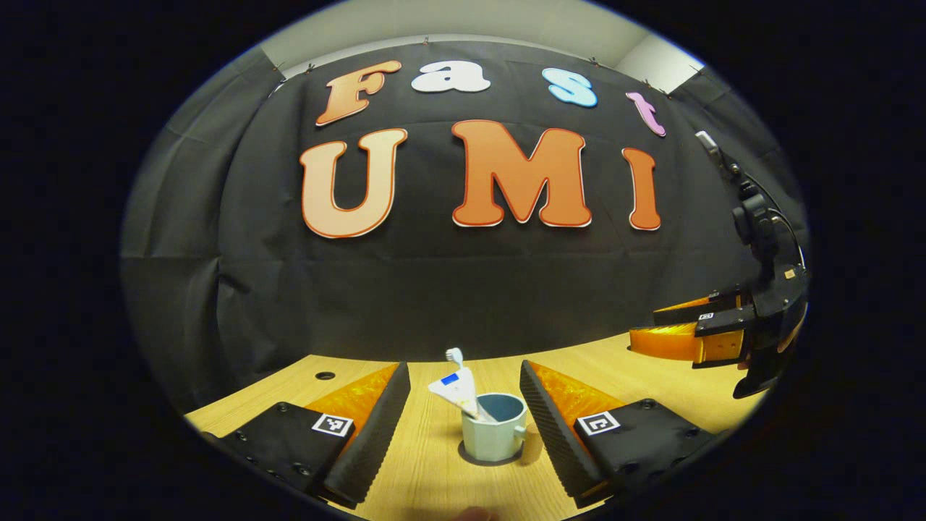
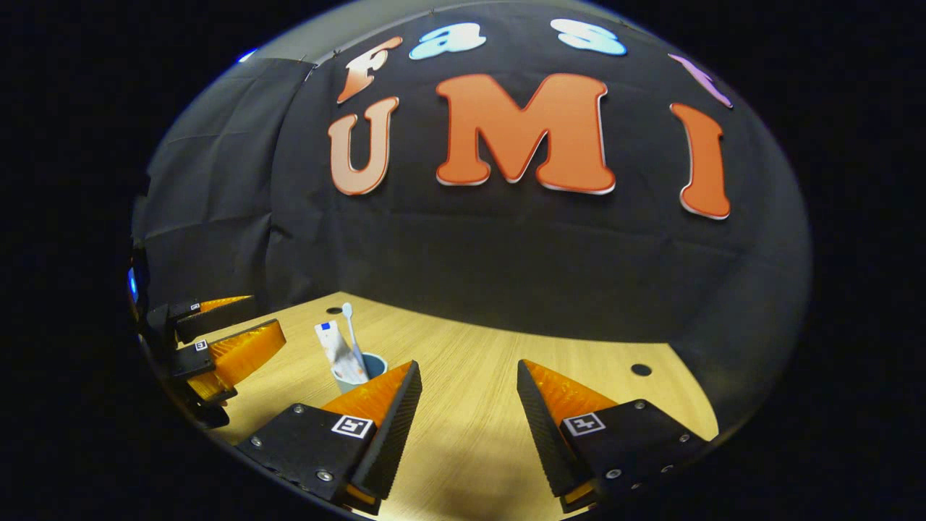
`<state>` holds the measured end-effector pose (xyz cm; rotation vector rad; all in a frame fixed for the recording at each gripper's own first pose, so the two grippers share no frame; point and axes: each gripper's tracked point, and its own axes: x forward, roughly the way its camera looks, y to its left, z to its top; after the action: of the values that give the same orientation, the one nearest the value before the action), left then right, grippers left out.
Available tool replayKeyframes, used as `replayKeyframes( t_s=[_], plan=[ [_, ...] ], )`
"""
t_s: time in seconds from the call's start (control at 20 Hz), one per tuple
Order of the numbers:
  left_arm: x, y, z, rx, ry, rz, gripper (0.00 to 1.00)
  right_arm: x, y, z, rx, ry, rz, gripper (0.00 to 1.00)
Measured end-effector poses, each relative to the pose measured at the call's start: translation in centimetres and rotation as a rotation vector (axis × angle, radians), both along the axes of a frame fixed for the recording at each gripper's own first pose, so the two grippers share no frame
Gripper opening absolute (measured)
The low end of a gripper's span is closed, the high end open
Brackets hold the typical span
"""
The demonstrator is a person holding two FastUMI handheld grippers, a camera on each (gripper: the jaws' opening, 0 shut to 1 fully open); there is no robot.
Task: Put the toothbrush and toothpaste on the desktop into the cup, then pick up the cup and place it on the coaster on the desktop.
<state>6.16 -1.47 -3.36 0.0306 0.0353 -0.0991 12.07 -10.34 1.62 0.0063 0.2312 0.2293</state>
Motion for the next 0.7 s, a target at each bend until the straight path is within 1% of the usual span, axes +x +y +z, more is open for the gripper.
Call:
replayKeyframes(
  t_s=[0.05,0.15,0.2,0.25,0.35,0.4,0.45,0.55,0.6,0.65,0.7],
  plan=[
    [-0.1,-0.4,0.5,0.000,-0.010,-0.010,0.97,-0.5,-0.9,0.8,-0.012,-0.040,-0.016,0.80],
    [-0.1,-1.5,1.1,0.000,-0.026,-0.017,0.97,-1.0,-1.6,1.0,-0.048,-0.100,-0.046,0.80],
    [-0.2,-1.9,1.3,0.000,-0.033,-0.017,0.99,-1.5,-1.6,1.2,-0.064,-0.125,-0.051,0.81],
    [-0.4,-2.2,1.6,-0.001,-0.040,-0.017,0.96,-1.7,-1.6,1.2,-0.078,-0.146,-0.056,0.81],
    [-1.0,-2.6,2.0,-0.003,-0.053,-0.006,0.96,-2.5,-1.4,1.4,-0.103,-0.190,-0.058,0.82],
    [-1.3,-2.8,2.1,-0.008,-0.059,-0.001,0.99,-2.8,-1.5,1.6,-0.106,-0.214,-0.061,0.84],
    [-1.5,-2.8,2.2,-0.015,-0.065,0.006,0.96,-3.1,-1.4,1.8,-0.102,-0.232,-0.065,0.84],
    [-2.0,-3.2,2.2,-0.038,-0.070,0.011,0.96,-3.4,-0.8,1.9,-0.084,-0.247,-0.056,0.87],
    [-2.2,-3.3,2.1,-0.047,-0.068,0.010,0.99,-3.6,-0.5,1.6,-0.088,-0.242,-0.048,0.88],
    [-2.4,-3.3,2.1,-0.051,-0.070,0.015,0.99,-3.5,-0.1,1.5,-0.095,-0.244,-0.044,0.88],
    [-2.5,-3.0,2.3,-0.054,-0.075,0.022,0.96,-3.8,-0.1,1.4,-0.104,-0.248,-0.040,0.89]
  ],
)
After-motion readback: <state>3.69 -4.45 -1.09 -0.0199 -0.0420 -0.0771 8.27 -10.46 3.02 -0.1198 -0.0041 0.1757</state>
